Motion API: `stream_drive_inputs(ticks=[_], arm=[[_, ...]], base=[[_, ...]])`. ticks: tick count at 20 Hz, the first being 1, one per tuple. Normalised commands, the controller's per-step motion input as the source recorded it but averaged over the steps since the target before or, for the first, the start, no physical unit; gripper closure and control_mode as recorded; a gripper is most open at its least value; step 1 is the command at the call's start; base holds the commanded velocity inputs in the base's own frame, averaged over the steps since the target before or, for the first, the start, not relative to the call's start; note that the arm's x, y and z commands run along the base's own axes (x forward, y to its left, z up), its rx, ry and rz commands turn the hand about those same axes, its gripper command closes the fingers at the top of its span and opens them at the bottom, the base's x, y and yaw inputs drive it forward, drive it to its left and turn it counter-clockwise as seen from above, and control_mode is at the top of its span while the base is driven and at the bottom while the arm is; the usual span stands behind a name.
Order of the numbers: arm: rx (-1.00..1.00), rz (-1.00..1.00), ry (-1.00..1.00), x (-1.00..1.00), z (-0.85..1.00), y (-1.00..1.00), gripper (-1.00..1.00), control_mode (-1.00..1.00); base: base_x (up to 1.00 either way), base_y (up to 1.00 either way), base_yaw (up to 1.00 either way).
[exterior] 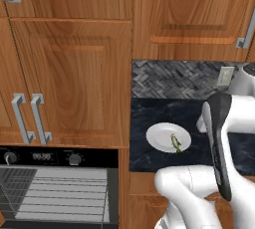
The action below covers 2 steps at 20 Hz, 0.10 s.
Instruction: Take the fish from the oven and place it on the plate on the counter.
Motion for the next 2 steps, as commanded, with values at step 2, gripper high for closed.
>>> stream_drive_inputs(ticks=[2], arm=[[0.0,0.01,-0.05,-0.14,0.08,0.0,-1.0,-1.0]], base=[[0.0,0.0,0.0]])
